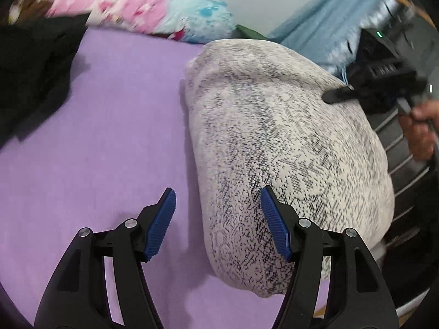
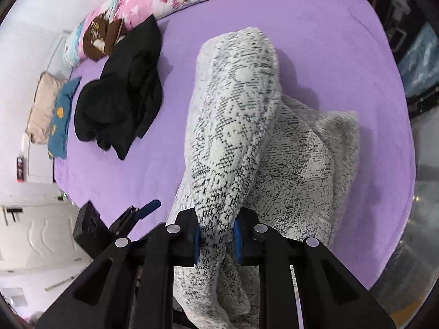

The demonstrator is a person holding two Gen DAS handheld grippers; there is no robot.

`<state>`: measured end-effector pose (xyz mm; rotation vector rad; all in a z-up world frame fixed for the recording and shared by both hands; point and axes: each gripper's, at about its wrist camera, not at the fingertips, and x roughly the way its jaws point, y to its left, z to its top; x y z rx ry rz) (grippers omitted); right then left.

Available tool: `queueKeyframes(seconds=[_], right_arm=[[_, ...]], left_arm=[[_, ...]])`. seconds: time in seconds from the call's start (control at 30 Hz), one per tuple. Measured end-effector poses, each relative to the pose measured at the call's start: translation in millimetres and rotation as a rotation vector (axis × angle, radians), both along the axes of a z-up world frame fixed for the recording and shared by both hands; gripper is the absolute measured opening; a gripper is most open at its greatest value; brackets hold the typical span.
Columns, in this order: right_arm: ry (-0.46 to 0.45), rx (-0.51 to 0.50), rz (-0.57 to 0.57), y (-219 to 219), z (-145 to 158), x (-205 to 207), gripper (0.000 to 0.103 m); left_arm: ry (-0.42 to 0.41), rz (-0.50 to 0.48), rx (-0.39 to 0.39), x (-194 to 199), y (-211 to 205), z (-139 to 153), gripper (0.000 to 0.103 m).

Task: Fold large clothes

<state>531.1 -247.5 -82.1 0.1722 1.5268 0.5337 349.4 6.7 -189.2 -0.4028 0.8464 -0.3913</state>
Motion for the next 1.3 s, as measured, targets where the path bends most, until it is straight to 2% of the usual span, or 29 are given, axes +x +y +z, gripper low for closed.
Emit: queueKeyframes(seconds=[0.17, 0.33, 0.47, 0.6, 0.7, 0.77, 0.83, 0.87, 0.9, 0.97, 1.07, 1.13, 1.2, 1.3], right_arm=[[0.014, 0.008, -0.056, -36.0, -23.9, 3.8, 0.018], [0.06, 0.031, -0.129, -66.4, -64.5, 9.2, 0.018], [0.084, 0.084, -0.191, -89.9, -97.0, 9.7, 0.019], [0.1, 0.125, -0.269, -111.6, -130.3, 5.2, 0.019], [0.103, 0.149, -0.311, -117.8, -142.1, -0.9, 0.02], [0.101, 0.156, -0.327, -117.8, -137.6, -4.0, 0.026], [0.094, 0.105, -0.343, -112.4, -123.6, -9.6, 0.032], [0.065, 0.021, -0.344, -105.0, -108.0, -13.9, 0.038], [0.03, -0.041, -0.34, -97.0, -94.2, -17.2, 0.05], [-0.081, -0.086, -0.296, -73.9, -56.6, -21.5, 0.068], [-0.19, -0.126, -0.231, -44.3, -18.8, -18.7, 0.069], [-0.259, -0.1, -0.171, -14.1, -0.6, -11.5, 0.076], [-0.26, -0.061, -0.146, 5.6, 1.1, 0.3, 0.077], [-0.287, -0.096, -0.11, 29.6, -8.6, 17.5, 0.079]], left_arm=[[-0.089, -0.049, 0.24, -4.0, -57.6, 8.8, 0.061], [-0.121, -0.062, 0.377, -6.5, -92.7, 5.0, 0.061], [-0.171, -0.059, 0.522, -10.2, -123.3, 0.7, 0.061], [-0.215, -0.063, 0.611, -10.4, -151.5, -7.1, 0.061], [-0.241, -0.072, 0.657, -14.1, -163.8, -10.4, 0.06], [-0.238, -0.071, 0.655, -11.9, -163.7, -10.6, 0.06], [-0.212, -0.077, 0.635, -8.9, -160.0, -10.8, 0.06], [-0.201, -0.077, 0.622, -7.2, -157.3, -11.0, 0.06], [-0.197, -0.076, 0.621, -9.0, -156.5, -10.4, 0.06], [-0.198, -0.078, 0.638, -6.5, -157.8, -8.9, 0.06], [-0.194, -0.08, 0.633, -7.3, -159.8, -8.3, 0.059], [-0.188, -0.081, 0.623, -10.2, -160.1, -7.2, 0.059], [-0.187, -0.081, 0.62, -11.5, -160.5, -7.1, 0.059], [-0.183, -0.083, 0.615, -10.1, -159.2, -6.9, 0.059]])
